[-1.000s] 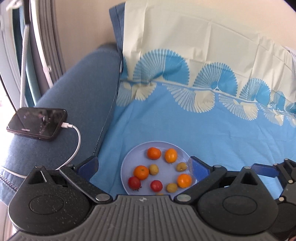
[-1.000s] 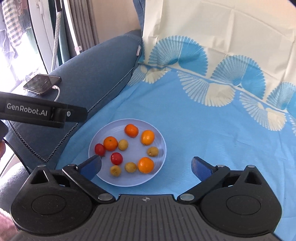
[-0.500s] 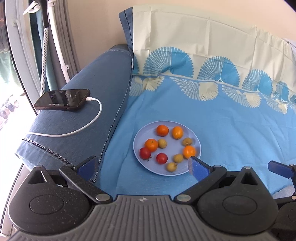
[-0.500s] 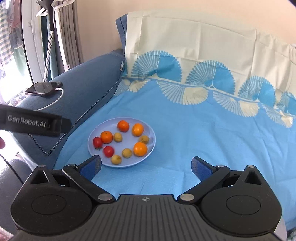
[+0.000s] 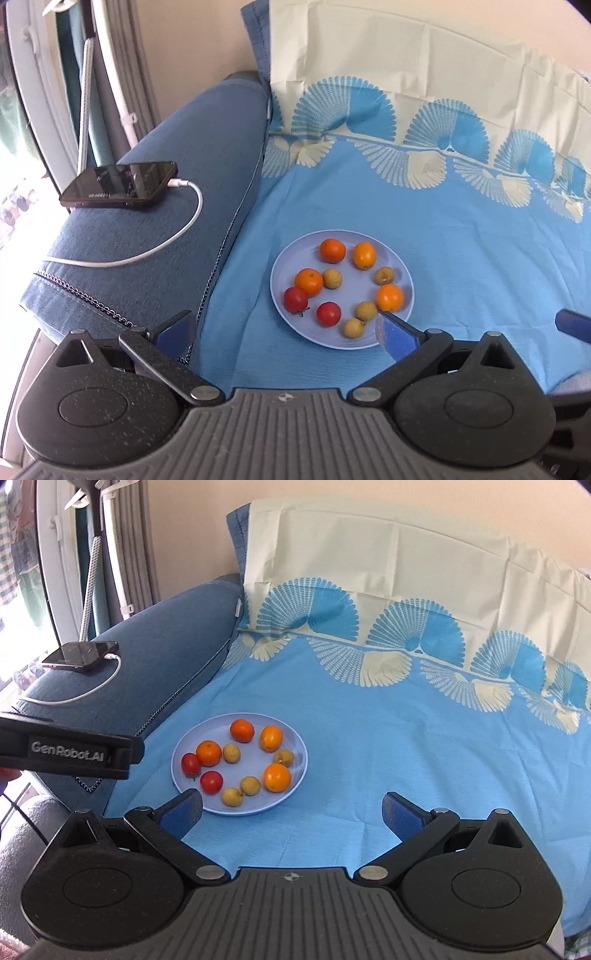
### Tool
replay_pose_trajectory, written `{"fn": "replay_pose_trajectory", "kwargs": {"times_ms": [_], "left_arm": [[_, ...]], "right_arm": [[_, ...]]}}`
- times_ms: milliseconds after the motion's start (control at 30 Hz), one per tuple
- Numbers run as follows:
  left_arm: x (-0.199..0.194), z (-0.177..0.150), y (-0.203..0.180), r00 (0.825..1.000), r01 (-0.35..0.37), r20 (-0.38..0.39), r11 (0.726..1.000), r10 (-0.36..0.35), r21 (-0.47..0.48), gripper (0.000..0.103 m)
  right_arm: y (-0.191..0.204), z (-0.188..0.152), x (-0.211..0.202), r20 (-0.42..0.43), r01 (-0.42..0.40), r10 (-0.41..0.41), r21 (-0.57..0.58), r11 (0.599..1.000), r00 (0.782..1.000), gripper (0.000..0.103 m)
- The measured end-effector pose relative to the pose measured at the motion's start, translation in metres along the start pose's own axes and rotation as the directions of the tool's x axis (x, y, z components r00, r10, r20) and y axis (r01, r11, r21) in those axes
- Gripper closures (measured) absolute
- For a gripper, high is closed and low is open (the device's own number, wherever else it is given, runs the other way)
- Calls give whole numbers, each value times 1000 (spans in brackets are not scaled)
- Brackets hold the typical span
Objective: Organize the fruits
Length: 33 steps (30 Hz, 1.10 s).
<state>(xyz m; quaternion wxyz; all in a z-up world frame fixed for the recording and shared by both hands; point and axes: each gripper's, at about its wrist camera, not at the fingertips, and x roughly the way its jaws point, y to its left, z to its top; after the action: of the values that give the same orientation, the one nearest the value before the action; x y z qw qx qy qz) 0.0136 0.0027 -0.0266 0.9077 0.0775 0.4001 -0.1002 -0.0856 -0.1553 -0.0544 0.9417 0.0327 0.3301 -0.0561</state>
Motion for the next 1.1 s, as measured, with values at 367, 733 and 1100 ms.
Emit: {"fn": "replay_pose_trajectory", "kwargs": {"times_ms": [367,733,1100], "left_arm": [[14,9,5,999,-32,-17,999,32,-9,0],[19,11,-8,998,-42,-38,998,44,47,0],[22,14,-20,997,-51,-53,995,55,83,0]], "right_arm": [[6,6,18,-25,10,-10,-23,1000,1000,1],[2,5,21,-25,8,-8,-19,1000,1000,1],[-10,5,23,-23,14,-14,6,1000,1000,1]]}}
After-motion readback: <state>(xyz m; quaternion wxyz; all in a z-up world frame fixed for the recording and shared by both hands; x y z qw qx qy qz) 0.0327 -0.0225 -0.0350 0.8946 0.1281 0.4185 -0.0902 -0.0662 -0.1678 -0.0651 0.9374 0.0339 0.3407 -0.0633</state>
